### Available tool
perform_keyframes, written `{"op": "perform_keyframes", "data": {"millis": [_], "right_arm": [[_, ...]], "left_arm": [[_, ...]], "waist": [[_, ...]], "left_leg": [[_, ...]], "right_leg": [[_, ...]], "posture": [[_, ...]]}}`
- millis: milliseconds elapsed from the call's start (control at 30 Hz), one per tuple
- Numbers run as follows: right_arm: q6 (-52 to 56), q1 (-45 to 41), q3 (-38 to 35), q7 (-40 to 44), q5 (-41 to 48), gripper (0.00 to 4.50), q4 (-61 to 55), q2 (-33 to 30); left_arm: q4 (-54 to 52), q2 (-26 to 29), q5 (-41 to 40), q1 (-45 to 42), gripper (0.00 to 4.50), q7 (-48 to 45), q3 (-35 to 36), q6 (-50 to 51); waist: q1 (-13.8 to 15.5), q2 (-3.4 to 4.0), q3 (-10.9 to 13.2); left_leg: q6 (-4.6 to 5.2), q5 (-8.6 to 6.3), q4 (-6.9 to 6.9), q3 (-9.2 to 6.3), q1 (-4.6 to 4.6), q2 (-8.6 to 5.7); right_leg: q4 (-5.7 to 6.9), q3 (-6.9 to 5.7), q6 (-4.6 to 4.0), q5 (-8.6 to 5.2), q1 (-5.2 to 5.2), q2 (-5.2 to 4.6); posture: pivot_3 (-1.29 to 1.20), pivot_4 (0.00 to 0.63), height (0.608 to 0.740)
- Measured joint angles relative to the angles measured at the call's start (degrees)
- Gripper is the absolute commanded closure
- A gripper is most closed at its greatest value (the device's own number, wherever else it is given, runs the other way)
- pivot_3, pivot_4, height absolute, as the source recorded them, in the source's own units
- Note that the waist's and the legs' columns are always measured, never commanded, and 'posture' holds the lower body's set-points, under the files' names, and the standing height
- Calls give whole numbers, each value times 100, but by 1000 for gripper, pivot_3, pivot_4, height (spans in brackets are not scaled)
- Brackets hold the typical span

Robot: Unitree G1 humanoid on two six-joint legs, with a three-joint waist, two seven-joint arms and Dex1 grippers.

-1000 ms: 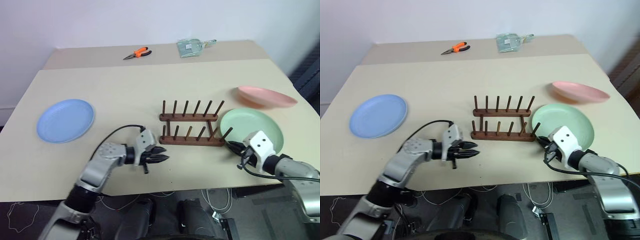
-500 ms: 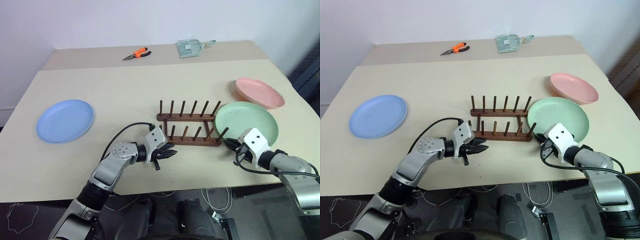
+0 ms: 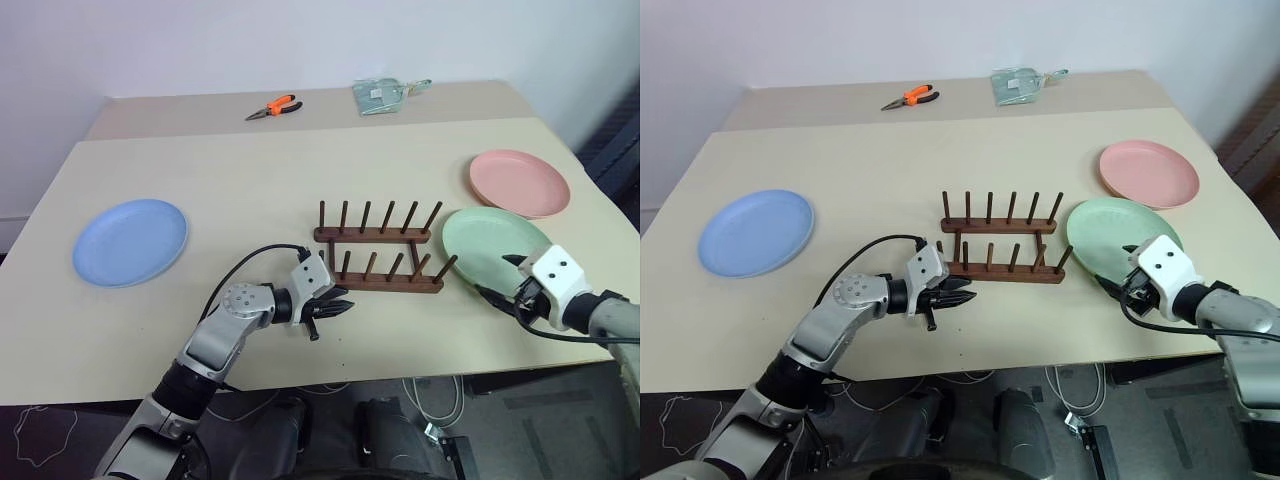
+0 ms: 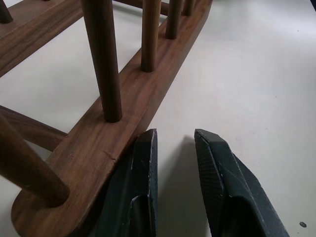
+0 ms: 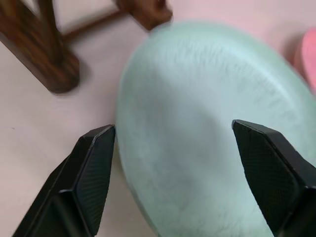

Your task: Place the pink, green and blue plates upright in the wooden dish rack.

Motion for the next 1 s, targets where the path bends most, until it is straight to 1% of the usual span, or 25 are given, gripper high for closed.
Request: {"op": "perform_keyframes", "data": {"millis": [33,67,167,267,333,433,567,700,800,1000], "right_arm": [[118,35,-49,125,145,1107,-137,-76],[278,117,-109,266,306,1463,-300,-145],[738,526,-112,666,690,2944,-835,-321],[917,553,290,621,736,4460,-1136,-196],[933,426,671,465,656,4460,-1205,0],[945,16,1262,47,325,4460,-1189,340],[863,-292,1883,-315,-219,4460,-904,479],[576,-795,2236,-647,-672,4460,-424,757],[325,-1198,2408,-900,-998,4460,22,951],[-178,-2124,2671,-1258,-1552,4460,1154,1323]], "left_arm": [[0,2,0,0,3283,2,0,0],[-2,0,0,0,3283,9,-7,-1],[-18,6,-6,12,3283,19,-11,-1],[-22,25,-7,14,3283,36,-4,2],[-29,23,-17,23,3283,41,-3,2],[-46,21,-38,42,3283,59,-1,6],[-89,30,-38,65,3283,95,-8,9],[-71,26,-27,69,3283,249,1,2],[74,-104,18,-12,3283,499,20,-33],[839,-341,178,-533,3283,1122,289,-183]], "waist": [[-1,-1,0],[0,-1,0],[1,-2,1],[-11,-3,0],[-9,-2,0],[-4,-1,0],[3,-5,1],[-12,-6,-1],[-4,-7,-2],[-13,-7,-1]], "left_leg": [[0,0,0,0,0,0],[1,0,1,0,-1,0],[4,-3,0,0,-3,1],[4,-4,2,4,-1,4],[3,-4,1,5,-2,4],[4,-4,-1,6,-3,4],[5,-5,-1,6,-6,4],[5,-5,2,8,0,5],[5,-5,7,8,0,4],[4,-3,7,11,-1,3]], "right_leg": [[0,0,-1,0,0,0],[-1,0,-1,-1,0,0],[-4,-1,0,-2,1,-1],[-4,-5,8,-7,1,-7],[-5,-10,8,-9,1,-11],[-7,-12,5,-7,-2,-15],[-12,-15,-2,-2,-5,-14],[-7,-16,3,1,-2,-14],[-6,-17,7,3,-1,-14],[2,-16,19,17,-10,-11]], "posture": [[0,150,727],[0,150,727],[0,150,727],[0,150,727],[0,150,727],[0,150,727],[0,150,727],[0,150,727],[0,150,727],[0,150,727]]}}
